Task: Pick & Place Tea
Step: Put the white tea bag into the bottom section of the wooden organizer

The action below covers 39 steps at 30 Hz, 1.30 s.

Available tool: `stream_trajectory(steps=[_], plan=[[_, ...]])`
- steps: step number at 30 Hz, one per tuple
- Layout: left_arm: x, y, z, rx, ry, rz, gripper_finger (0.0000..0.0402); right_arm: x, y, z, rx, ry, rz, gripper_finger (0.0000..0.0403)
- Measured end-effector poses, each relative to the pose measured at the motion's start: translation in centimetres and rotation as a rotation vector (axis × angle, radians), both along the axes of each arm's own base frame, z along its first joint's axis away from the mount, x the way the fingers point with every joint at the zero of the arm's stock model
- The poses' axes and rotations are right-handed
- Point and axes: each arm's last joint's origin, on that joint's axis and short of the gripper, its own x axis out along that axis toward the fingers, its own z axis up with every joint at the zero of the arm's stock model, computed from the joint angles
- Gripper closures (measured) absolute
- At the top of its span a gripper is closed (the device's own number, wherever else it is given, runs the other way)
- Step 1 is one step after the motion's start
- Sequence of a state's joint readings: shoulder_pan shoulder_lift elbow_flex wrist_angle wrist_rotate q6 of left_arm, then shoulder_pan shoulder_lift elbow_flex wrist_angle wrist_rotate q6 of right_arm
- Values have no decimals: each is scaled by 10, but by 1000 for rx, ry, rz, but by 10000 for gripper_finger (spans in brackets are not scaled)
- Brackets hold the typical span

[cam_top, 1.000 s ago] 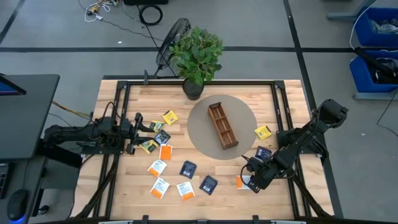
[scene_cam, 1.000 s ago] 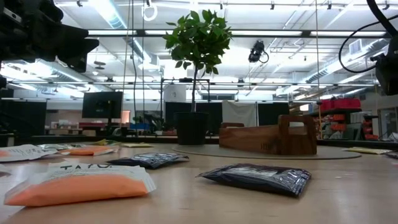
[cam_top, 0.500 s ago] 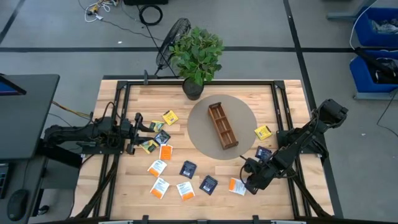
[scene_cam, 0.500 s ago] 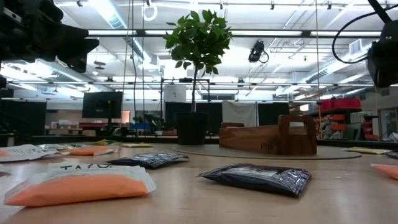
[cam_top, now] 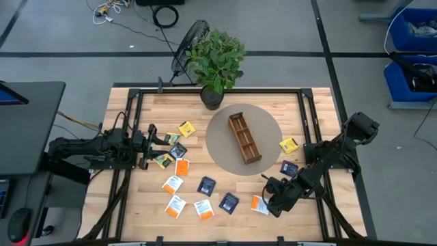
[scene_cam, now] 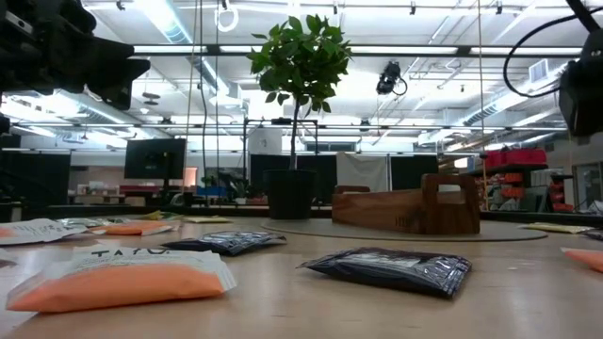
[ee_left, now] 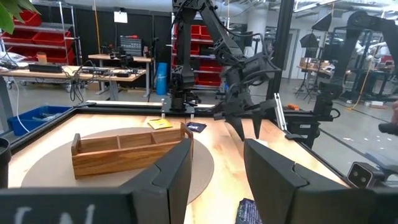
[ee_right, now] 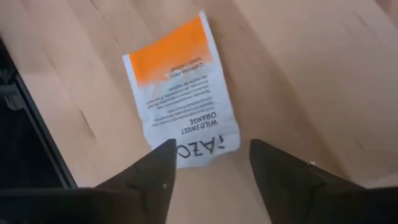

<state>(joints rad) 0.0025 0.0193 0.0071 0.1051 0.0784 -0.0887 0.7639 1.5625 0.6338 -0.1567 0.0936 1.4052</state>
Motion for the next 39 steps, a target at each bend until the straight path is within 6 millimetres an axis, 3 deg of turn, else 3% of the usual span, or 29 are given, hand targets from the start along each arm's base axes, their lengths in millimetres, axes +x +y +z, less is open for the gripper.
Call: stream_trajectory(steps=[5,11,17,23,25,31,39], plan=[[0,0,-1,3,8,1,250,-1,3,-4,-7,10,34,176],[0,0,-1,4,12,1,250,-2,4,-5,-13,1,63,214],[0,0,-1,6,12,1,250,-2,4,-6,-18,6,71,279],[0,0,-1,6,12,1,250,-2,0,-8,-34,35,61,386],[0,0,-1,6,12,1,250,0,-1,-6,-39,58,59,392],[0,0,-1,6,12,1,250,12,-6,18,-151,198,100,399],[0,0,-2,6,16,1,250,34,-12,67,-270,252,119,401]])
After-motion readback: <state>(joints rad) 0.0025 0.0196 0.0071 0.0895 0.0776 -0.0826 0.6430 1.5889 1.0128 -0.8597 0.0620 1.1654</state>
